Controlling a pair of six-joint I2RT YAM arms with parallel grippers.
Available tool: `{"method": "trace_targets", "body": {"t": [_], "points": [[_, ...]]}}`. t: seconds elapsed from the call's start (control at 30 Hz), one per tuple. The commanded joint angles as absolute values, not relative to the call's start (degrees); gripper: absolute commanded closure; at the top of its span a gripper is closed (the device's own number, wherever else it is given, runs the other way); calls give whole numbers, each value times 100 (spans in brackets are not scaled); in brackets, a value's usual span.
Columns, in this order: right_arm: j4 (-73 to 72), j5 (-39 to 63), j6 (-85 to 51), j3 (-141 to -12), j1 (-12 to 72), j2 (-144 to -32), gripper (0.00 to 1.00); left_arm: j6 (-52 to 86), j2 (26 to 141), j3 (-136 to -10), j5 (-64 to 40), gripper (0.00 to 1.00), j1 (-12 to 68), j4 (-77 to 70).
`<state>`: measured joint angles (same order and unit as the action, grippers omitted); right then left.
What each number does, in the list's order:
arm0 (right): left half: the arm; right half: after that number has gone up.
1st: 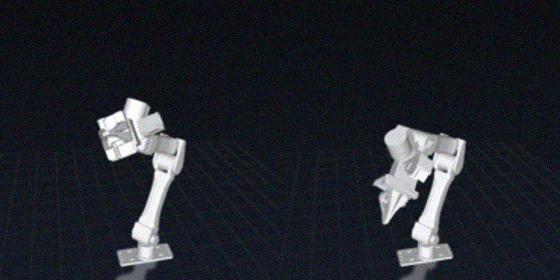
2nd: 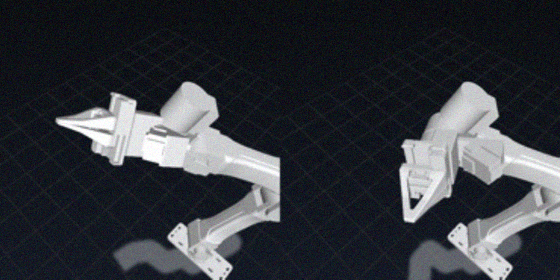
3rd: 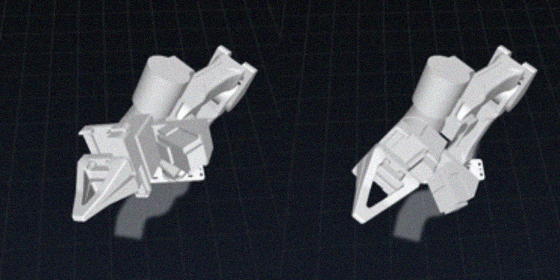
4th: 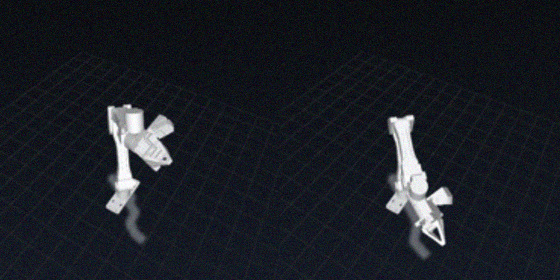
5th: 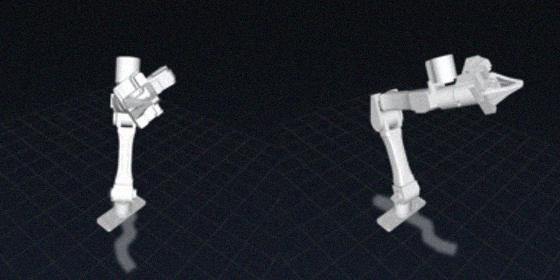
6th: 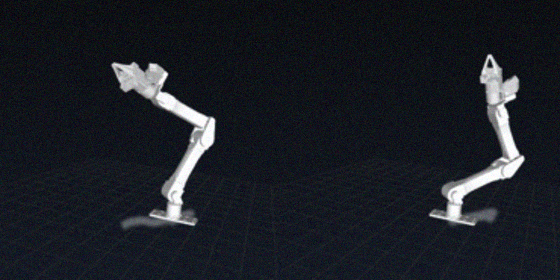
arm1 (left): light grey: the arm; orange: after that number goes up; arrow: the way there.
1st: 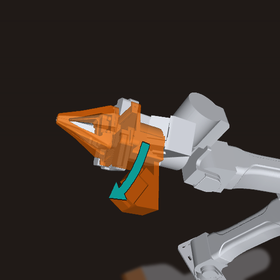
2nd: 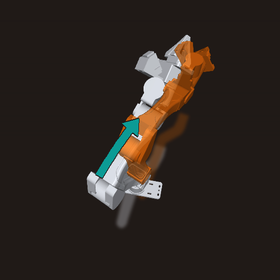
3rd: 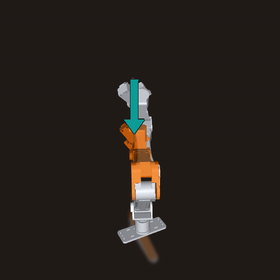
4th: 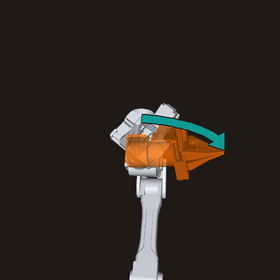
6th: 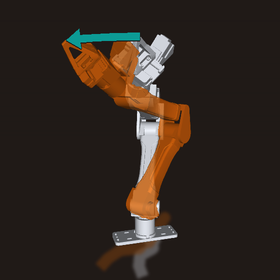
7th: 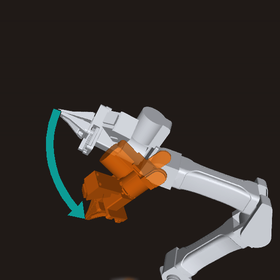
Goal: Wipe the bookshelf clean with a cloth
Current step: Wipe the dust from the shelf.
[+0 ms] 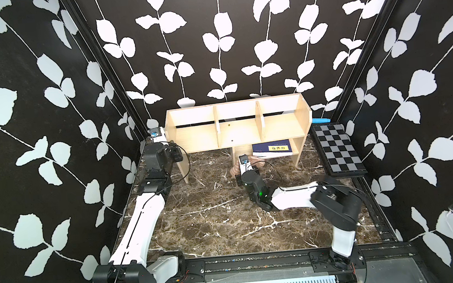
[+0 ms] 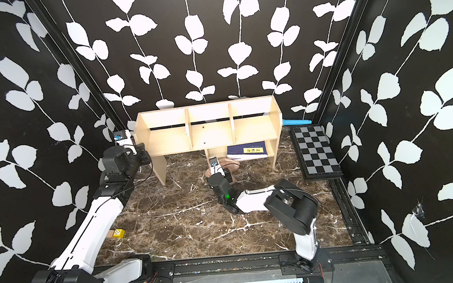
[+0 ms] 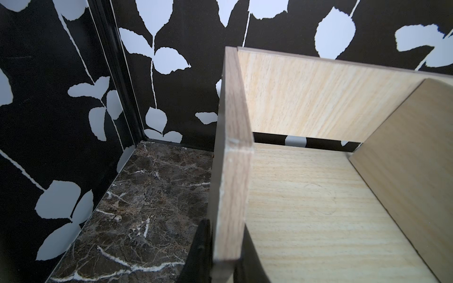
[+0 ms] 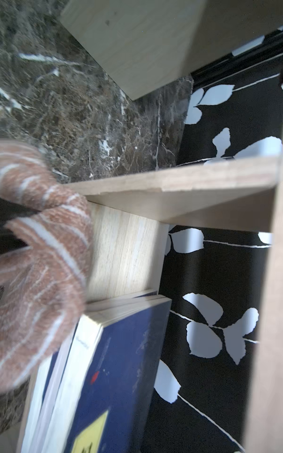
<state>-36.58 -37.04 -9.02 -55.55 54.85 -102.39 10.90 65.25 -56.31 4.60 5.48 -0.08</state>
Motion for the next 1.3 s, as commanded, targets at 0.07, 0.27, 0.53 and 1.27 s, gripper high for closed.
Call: {"method": "trace_targets", "body": {"t": [0.07, 0.27, 0.53, 1.27], "points": [[-2038, -4133, -278, -6212, 5499, -8661, 100, 1987, 6395, -5687, 277, 100, 562, 435], [-1303, -4409, 437, -6512, 5319, -7382, 100, 1986, 6408, -5671, 264, 100, 562, 410], [460, -3565, -575, -7623, 3629, -7409, 100, 2061, 6536, -5682, 194, 100, 492, 426], [2708, -1649, -2707, -8721, 2716, -8837, 0, 2157, 6633, -5728, -162, 100, 457, 412]]}}
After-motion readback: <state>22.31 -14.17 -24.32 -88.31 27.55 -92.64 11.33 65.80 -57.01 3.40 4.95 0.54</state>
